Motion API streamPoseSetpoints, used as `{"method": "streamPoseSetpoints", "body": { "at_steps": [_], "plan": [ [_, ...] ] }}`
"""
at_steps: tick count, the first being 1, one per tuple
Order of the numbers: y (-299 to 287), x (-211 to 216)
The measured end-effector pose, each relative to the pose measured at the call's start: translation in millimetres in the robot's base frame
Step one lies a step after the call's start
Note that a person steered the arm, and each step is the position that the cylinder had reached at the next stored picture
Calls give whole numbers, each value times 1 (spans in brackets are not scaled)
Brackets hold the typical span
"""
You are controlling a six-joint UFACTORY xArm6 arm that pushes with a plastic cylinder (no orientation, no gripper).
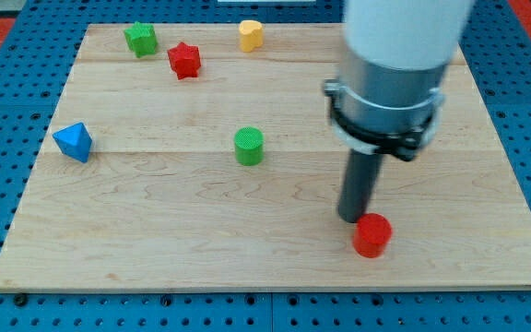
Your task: Keep the red star to the left of the red circle
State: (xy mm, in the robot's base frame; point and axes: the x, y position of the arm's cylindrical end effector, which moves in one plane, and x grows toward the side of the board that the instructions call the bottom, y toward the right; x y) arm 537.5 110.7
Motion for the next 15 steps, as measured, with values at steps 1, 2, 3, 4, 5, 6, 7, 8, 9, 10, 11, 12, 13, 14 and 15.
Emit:
{"method": "streamPoseSetpoints", "body": {
  "at_steps": [1, 2, 3, 4, 5, 6, 7, 8, 9, 10, 11, 12, 13, 14, 15],
  "plan": [
    [47, 1],
    [8, -57],
    [-32, -143],
    [-98, -206],
    [-183, -231],
    [-178, -265],
    [-185, -302],
    [-246, -306],
    [-234, -241],
    [-203, -221],
    [-153, -224],
    [-180, -179],
    [-185, -222],
    [-210, -227],
    [-218, -165]
  ]
}}
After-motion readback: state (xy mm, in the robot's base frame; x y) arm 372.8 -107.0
